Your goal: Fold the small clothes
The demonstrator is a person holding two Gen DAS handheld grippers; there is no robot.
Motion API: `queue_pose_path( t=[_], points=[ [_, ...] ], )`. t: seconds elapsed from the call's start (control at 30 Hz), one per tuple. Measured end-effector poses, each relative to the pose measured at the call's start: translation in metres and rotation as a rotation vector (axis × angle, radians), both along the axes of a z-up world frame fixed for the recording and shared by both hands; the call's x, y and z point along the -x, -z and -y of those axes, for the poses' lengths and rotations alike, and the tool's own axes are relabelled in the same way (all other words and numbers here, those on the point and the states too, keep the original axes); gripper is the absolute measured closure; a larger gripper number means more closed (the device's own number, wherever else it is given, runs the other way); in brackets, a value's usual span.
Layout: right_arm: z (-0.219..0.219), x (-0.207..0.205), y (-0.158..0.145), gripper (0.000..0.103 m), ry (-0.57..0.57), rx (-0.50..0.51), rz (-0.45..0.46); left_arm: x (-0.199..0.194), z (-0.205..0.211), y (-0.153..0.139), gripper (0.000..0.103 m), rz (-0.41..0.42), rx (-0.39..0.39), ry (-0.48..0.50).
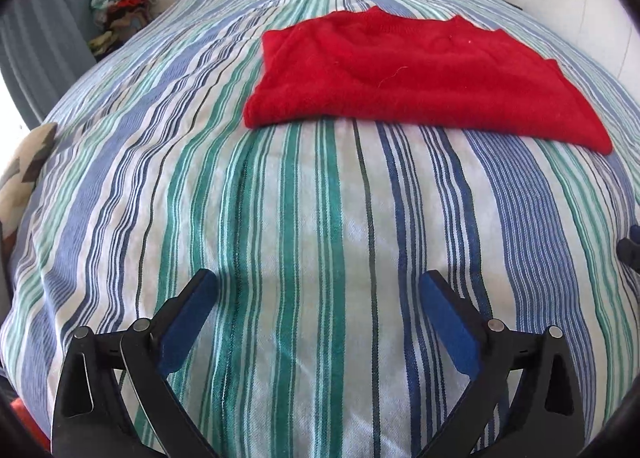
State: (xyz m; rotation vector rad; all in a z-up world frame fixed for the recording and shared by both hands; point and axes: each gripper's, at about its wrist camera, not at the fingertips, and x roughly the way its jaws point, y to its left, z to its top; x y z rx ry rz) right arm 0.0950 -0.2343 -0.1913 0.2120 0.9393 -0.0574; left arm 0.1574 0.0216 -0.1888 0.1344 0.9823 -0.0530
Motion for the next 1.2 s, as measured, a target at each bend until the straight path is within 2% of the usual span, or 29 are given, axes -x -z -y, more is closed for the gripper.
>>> queue_pose_path(
  t=[0.53, 0.83, 1.13, 1.2],
  points=[
    [-0.008, -0.001, 0.006, 0.018, -0.018, 0.034, 0.015, -0.007, -0.003, 0.008, 0.000, -0.034, 0.027, 0.000],
    [-0.014, -0.001, 0.006, 0.018, -0.018, 0.071, 0.009, 0.000, 0.000, 0.011, 0.000, 0.007, 0.003, 0.011],
    [-0.015, -0.001, 0.007, 0.016, -0.016, 0.069, 0.004, 0.003, -0.001, 0.011, 0.000, 0.024, 0.009, 0.014],
    [-0.015, -0.002, 0.006, 0.014, -0.014, 0.058, -0.006, 0.004, -0.001, 0.011, 0.000, 0.027, 0.008, 0.016]
  ],
)
